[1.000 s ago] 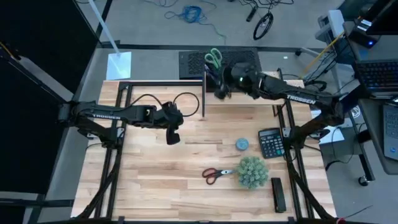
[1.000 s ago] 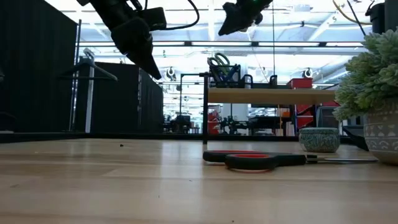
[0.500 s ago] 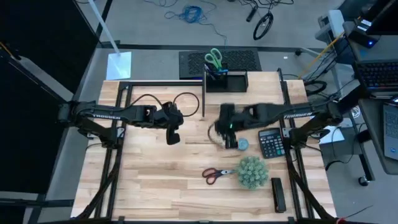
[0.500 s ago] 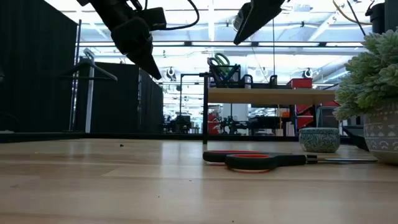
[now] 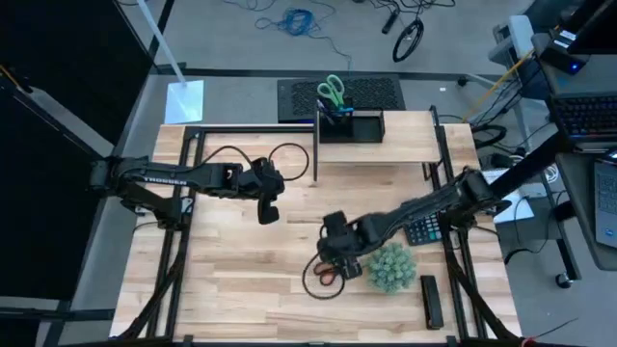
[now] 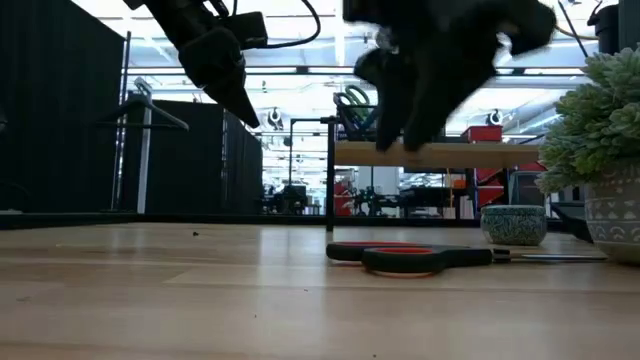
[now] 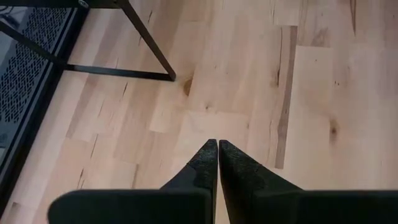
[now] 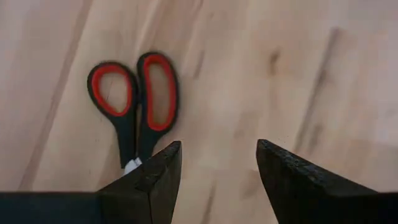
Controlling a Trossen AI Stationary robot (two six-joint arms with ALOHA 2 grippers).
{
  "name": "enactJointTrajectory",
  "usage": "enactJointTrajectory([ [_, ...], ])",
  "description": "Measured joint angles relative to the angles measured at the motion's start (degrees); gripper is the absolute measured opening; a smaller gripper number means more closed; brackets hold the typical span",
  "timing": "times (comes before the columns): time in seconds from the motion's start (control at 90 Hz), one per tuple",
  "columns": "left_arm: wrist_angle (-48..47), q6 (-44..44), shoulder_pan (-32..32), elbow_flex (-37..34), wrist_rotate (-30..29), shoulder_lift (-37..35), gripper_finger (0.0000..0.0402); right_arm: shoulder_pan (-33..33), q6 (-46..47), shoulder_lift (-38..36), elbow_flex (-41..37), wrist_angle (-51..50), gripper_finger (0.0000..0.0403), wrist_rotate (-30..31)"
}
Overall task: Pick and place office supplies into organizer
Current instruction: Put the black scissors into the black desk organizer on the shelf
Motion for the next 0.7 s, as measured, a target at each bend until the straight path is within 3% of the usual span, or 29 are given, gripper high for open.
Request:
enactJointTrajectory([
  [0.7, 1.38, -1.21, 0.02, 0.00, 0.00, 0.00, 0.0003, 4.28, 8.64, 3.05, 0.11, 10.92, 0.0189, -0.30],
])
